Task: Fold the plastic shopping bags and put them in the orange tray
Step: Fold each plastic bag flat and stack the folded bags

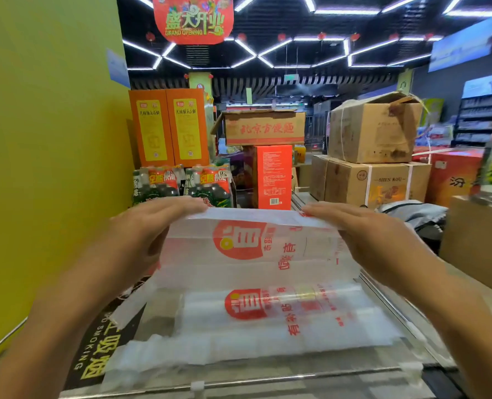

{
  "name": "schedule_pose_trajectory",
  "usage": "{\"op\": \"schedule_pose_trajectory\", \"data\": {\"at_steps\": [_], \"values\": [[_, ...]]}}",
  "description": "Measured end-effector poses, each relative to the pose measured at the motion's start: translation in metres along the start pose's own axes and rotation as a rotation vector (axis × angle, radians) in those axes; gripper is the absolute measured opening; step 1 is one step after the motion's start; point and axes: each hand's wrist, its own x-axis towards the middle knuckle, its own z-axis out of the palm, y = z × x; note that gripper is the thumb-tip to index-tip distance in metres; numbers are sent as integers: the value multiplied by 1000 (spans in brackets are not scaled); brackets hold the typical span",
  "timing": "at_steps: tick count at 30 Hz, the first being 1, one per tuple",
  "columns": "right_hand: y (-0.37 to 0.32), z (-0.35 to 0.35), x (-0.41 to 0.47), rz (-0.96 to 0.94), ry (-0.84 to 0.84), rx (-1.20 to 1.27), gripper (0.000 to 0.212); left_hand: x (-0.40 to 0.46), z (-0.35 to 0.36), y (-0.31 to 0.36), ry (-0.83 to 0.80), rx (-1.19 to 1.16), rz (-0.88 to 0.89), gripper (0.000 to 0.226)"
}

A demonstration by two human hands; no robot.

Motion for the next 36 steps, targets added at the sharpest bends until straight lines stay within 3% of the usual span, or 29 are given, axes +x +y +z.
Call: {"op": "schedule_pose_trajectory", "data": {"at_steps": [5,10,16,19,25,29,36], "values": [[3,-29,12,-75,189,-40,59,21,-19,-10,84,6,110,66],[7,-11,32,66,-8,23,53,36,10,-29,31,-18,-1,77],[35,74,26,143,-314,41,57,17,95,-54,-218,-196,-152,62],[46,118,11,131,-422,40,63,-9,142,-69,-369,-189,-225,68],[67,171,-28,197,-815,195,55,-59,179,-75,-904,-144,-336,57],[55,174,-29,174,-816,210,72,-67,186,-72,-883,-137,-311,62],[-19,195,-1,-9,-826,370,66,-48,204,-36,-847,-224,-208,60]]}}
